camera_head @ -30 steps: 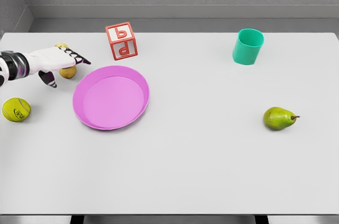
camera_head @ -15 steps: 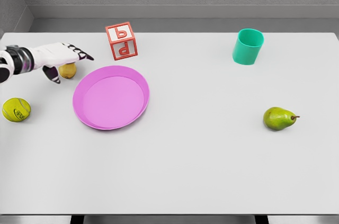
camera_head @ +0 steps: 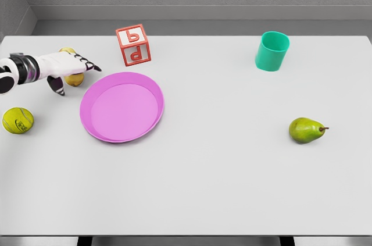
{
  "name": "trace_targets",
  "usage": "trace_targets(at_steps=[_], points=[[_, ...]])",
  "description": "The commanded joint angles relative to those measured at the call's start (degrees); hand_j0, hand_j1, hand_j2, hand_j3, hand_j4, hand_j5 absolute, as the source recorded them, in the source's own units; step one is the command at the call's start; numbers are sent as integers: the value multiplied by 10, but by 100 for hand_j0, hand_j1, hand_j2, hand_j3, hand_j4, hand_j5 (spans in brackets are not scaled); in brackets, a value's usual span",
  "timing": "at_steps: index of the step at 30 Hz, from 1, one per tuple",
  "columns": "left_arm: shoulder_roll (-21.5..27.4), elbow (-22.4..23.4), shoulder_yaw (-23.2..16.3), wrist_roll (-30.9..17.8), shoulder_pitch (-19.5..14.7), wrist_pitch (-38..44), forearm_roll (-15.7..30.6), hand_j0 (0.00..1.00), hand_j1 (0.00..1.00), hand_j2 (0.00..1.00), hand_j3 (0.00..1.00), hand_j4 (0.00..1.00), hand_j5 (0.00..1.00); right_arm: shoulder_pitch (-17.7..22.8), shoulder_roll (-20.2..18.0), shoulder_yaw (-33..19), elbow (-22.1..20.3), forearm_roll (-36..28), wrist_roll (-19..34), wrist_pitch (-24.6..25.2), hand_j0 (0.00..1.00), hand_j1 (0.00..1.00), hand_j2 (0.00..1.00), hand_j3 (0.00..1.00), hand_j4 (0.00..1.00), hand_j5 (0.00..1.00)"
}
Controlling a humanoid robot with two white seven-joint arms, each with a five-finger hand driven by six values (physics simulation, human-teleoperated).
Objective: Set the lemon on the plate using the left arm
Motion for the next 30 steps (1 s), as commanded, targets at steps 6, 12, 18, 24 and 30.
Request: trace_targets(at_steps=[6, 12, 18, 24, 30], points=[[0, 3, 1, 0, -5, 1, 2, 100, 100, 100, 100, 100, 100, 0, 0, 0, 0, 0, 0, 0, 100, 100, 100, 100, 100, 100], [-4, 10, -23, 0, -11, 1, 2, 92, 92, 92, 92, 92, 92, 0, 0, 0, 0, 0, 0, 0, 100, 100, 100, 100, 100, 100], [-4, 17, -34, 0, -15, 1, -6, 86, 86, 86, 86, 86, 86, 0, 0, 0, 0, 0, 0, 0, 100, 100, 100, 100, 100, 100], [-3, 18, -34, 0, -15, 1, -11, 79, 79, 79, 79, 79, 79, 0, 0, 0, 0, 0, 0, 0, 100, 100, 100, 100, 100, 100], [0, 18, -34, 0, -19, 1, -19, 74, 74, 74, 74, 74, 74, 0, 0, 0, 0, 0, 0, 0, 100, 100, 100, 100, 100, 100]])
